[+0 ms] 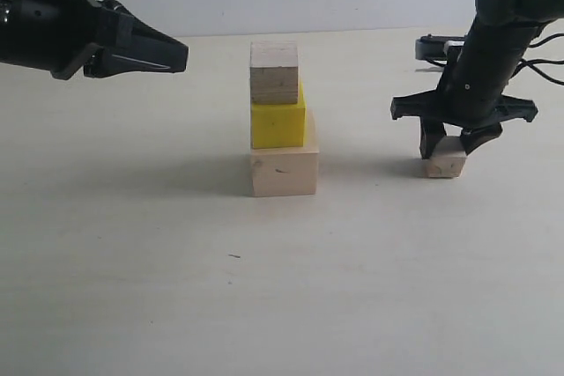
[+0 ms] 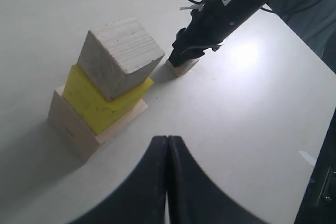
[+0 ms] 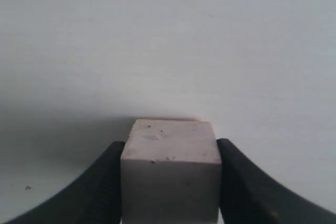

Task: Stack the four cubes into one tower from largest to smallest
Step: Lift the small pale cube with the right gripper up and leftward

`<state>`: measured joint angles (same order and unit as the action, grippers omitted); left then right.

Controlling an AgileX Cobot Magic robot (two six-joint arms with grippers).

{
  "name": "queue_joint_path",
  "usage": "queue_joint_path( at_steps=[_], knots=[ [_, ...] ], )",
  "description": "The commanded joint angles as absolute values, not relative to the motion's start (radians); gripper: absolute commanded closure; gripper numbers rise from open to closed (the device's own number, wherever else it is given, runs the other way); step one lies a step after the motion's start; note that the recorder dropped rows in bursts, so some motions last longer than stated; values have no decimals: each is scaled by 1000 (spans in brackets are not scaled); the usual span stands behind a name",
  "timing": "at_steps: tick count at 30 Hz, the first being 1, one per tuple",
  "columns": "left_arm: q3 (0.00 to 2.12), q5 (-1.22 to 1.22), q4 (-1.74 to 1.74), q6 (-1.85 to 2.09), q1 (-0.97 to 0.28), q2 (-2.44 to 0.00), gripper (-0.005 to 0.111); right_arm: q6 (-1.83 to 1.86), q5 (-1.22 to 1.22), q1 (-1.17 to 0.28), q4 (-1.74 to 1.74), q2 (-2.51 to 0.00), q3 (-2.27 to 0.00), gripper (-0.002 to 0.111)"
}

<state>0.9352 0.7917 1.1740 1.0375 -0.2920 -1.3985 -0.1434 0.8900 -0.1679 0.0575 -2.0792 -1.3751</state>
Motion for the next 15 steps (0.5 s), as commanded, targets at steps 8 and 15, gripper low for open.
queue_joint_path(
  at_steps=[8,15],
  knots=[
    [931,824,1191,1042,-289,-1360,107,563,836,-161,306,-1960,-1450,108],
    [931,822,1191,1038,-289,-1302,107,599,797,-123,392,-1953,-1450,108]
  ],
)
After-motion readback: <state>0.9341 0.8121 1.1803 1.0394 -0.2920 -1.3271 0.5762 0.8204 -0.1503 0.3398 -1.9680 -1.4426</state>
